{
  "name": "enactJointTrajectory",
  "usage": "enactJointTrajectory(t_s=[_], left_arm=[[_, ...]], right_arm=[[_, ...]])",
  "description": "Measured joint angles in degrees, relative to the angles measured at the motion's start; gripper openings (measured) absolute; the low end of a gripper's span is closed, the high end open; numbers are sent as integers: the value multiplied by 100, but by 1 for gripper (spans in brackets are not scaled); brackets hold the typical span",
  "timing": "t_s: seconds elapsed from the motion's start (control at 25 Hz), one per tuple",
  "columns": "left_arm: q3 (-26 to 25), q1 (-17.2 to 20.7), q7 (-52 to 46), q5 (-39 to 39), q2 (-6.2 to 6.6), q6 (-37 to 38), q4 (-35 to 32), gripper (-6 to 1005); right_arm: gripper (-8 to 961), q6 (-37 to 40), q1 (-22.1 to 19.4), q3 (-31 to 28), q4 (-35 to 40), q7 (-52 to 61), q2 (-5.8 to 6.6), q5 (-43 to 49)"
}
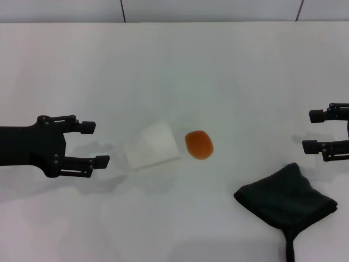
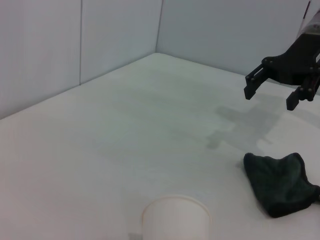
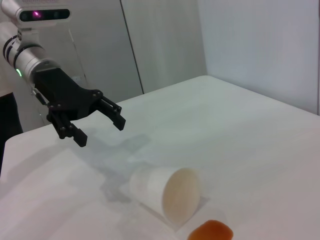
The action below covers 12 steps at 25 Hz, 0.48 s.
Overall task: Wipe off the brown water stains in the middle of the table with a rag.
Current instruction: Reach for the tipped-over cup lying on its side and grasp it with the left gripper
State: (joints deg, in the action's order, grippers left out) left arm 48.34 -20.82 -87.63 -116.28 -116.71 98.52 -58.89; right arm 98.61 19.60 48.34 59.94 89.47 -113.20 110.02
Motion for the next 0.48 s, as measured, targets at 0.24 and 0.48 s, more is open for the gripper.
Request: enactJointTrajectory(t_s=[0.24, 0.48], left_arm=[[0, -9, -10, 0, 0, 0, 0, 868], [5, -9, -14, 0, 0, 0, 0, 862]], right_arm=[[780, 0, 4, 0, -4, 0, 0, 2], [780, 0, 9, 0, -17, 0, 0, 2]])
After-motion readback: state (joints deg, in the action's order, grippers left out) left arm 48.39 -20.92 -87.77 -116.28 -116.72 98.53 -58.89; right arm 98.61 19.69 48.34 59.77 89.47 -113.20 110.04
